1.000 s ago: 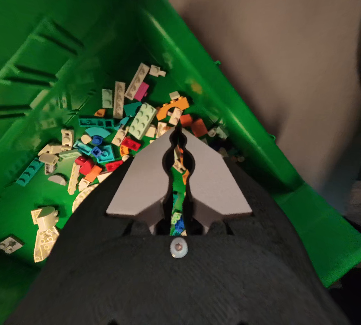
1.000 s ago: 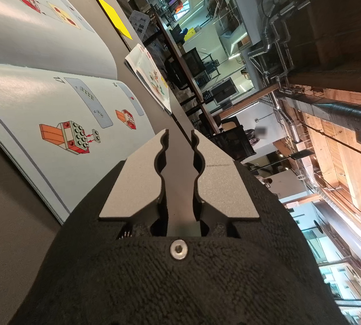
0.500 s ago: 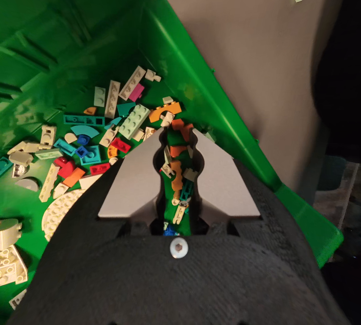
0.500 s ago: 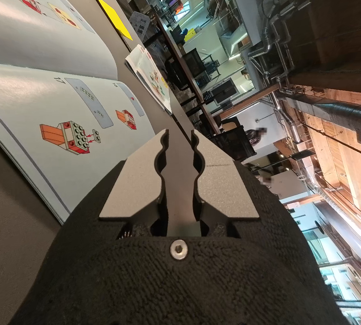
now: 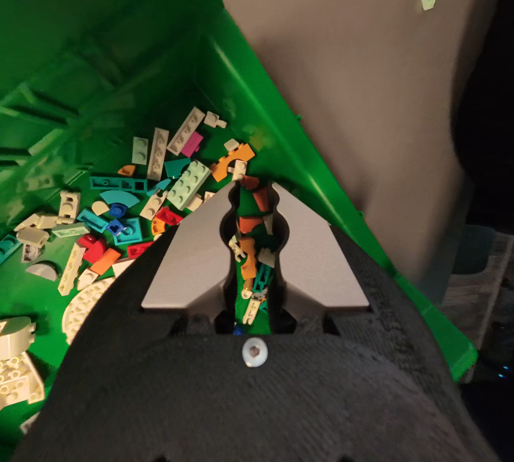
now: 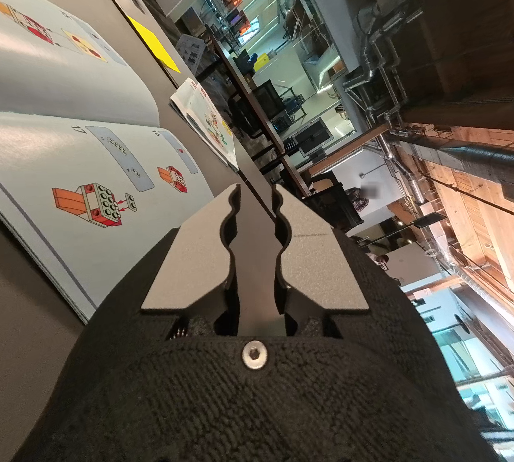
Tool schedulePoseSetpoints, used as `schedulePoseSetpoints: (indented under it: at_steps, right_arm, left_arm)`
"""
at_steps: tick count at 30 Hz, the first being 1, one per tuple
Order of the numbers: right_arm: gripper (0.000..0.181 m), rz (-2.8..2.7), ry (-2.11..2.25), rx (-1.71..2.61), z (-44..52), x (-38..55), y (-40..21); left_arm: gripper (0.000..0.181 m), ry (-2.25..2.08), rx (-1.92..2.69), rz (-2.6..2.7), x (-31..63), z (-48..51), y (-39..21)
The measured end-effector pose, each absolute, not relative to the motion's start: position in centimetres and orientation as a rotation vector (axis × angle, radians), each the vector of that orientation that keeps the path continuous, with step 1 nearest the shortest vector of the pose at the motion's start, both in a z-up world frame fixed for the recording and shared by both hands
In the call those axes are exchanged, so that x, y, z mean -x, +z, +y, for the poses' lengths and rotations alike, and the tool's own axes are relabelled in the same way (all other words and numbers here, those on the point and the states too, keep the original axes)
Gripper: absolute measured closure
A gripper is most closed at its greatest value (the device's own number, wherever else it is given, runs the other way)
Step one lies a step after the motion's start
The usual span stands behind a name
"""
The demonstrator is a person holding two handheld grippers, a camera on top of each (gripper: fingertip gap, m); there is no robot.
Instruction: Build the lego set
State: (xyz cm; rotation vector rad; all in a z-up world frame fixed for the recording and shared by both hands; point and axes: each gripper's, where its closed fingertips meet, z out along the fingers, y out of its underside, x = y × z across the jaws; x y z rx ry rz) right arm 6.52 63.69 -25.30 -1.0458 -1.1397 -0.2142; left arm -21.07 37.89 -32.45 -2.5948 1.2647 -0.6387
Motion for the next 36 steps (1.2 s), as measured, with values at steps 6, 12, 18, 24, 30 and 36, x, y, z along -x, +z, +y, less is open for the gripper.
schedulePoseSetpoints:
  at_steps: [6,12,18,24,30,36]
  right_arm:
    - [0.161,-1.131,-0.205,1.041,63.6,-6.6,-25.1]
    - [0.161,-1.130,-0.205,1.044,63.7,-6.6,-25.1]
    - [0.162,-1.120,-0.189,1.036,63.5,-6.5,-24.9]
    - [0.162,-1.109,-0.111,1.007,62.8,-6.2,-24.3]
    - [0.162,-1.106,-0.011,0.952,61.5,-5.7,-23.6]
    - [0.163,-1.135,0.083,0.889,59.9,-5.0,-23.3]
  left_arm:
    - [0.165,-0.541,2.551,1.347,20.9,38.0,-32.7]
    - [0.171,-0.505,2.517,1.390,21.2,38.0,-32.8]
    - [0.173,-0.366,2.471,1.350,22.0,38.9,-31.6]
    - [0.173,-0.235,2.380,1.070,22.2,41.5,-26.4]
    - [0.173,-0.251,2.234,0.932,16.5,42.6,-20.1]
    - [0.173,-0.482,2.199,0.932,6.5,42.6,-21.4]
